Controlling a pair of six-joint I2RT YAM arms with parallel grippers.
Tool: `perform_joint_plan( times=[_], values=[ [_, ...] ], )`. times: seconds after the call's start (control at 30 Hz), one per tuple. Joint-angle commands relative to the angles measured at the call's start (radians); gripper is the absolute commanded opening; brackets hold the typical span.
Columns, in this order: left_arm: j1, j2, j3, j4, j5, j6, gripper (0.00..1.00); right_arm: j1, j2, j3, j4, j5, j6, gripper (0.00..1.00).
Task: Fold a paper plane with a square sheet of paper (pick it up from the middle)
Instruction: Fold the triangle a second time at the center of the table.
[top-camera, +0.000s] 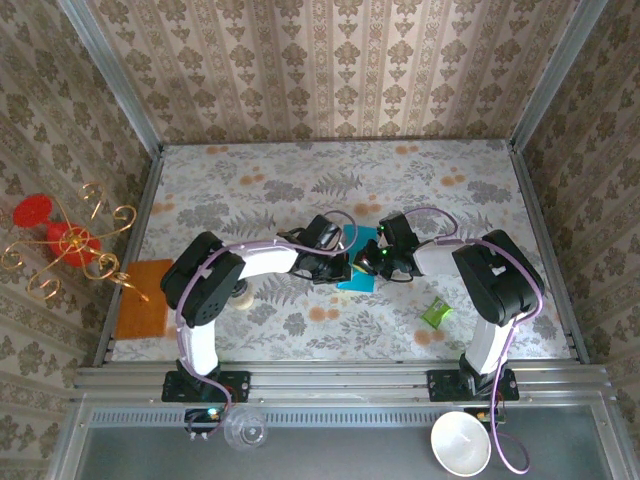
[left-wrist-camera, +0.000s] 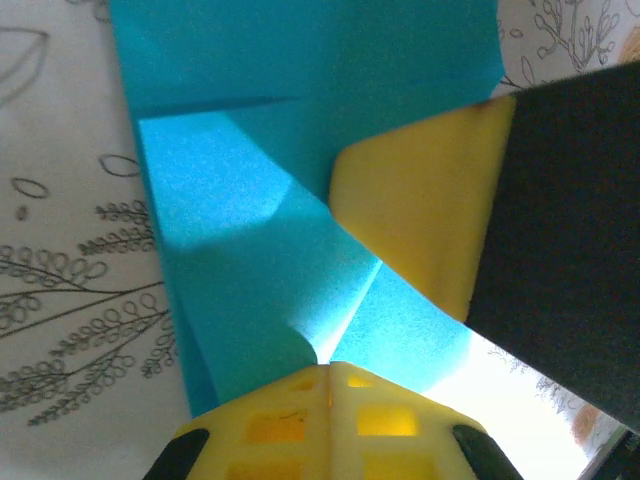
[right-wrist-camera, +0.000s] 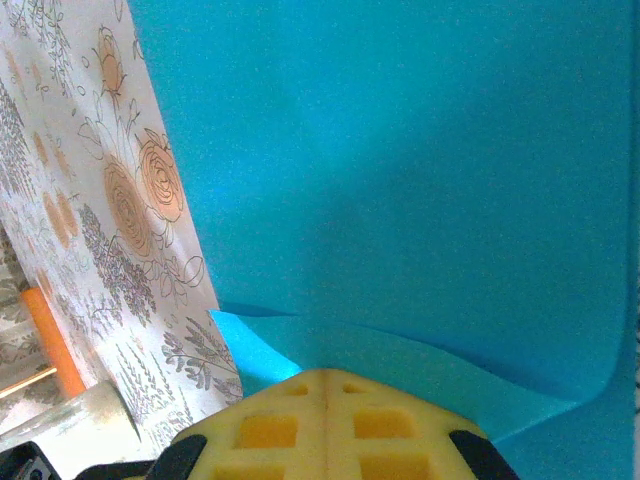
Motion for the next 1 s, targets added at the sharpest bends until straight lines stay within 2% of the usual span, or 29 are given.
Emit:
perform_joint_plan(
  times=[0.0, 0.73, 0.97],
  values=[
    [0.010, 0.000, 0.004, -0.017, -0.006, 0.018, 0.03, -0.009, 0.071, -0.052, -0.162, 0.114, -0.001, 0.06],
    [0.026, 0.026, -0.024, -0.117, -0.046, 0.040, 0.00, -0.020, 0.063, -0.047, -0.179, 0.112, -0.033, 0.06],
    [0.025, 0.027, -0.035, -0.120, -0.042, 0.036, 0.00, -0.023, -0.086, 0.003, -0.142, 0.016, -0.159, 0.10]
  ],
)
